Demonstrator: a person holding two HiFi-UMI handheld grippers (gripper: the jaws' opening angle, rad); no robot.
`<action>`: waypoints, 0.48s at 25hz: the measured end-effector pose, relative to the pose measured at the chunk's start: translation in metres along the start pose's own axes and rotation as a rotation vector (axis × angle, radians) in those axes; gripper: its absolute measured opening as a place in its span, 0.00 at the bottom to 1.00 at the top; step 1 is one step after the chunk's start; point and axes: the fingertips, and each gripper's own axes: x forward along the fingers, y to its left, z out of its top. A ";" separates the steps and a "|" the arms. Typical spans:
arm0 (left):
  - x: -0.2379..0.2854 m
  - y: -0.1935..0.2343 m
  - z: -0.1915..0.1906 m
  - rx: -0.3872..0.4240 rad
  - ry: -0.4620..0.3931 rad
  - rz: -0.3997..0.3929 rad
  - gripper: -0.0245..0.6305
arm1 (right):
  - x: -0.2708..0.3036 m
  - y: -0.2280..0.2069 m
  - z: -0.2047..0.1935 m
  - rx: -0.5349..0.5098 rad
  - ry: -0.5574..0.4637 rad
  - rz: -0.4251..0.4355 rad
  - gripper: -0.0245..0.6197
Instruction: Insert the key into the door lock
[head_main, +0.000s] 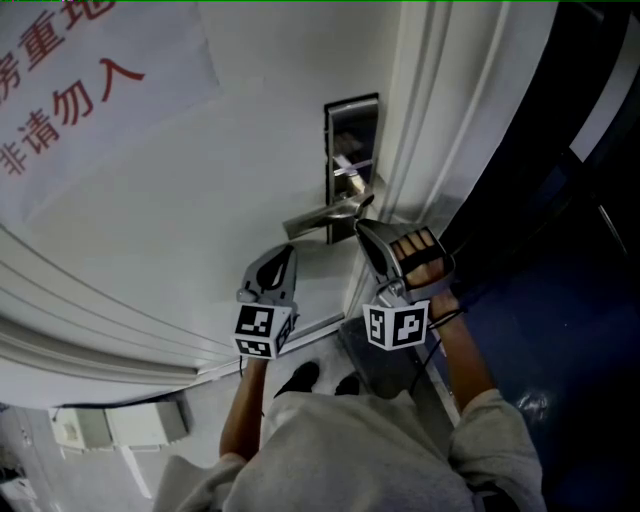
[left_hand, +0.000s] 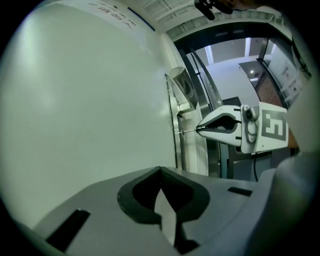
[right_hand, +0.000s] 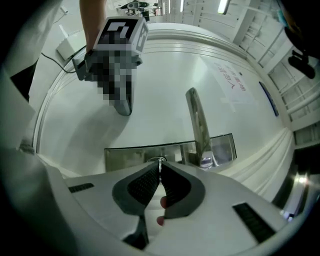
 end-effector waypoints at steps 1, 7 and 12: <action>0.000 0.000 -0.001 0.000 0.002 -0.001 0.06 | 0.001 0.000 0.001 -0.012 0.006 0.002 0.09; -0.001 0.001 -0.003 -0.003 0.007 0.000 0.06 | 0.012 0.001 0.000 -0.004 0.002 -0.006 0.08; -0.001 0.002 -0.005 -0.003 0.022 0.003 0.06 | 0.019 0.001 -0.001 0.005 -0.002 -0.018 0.09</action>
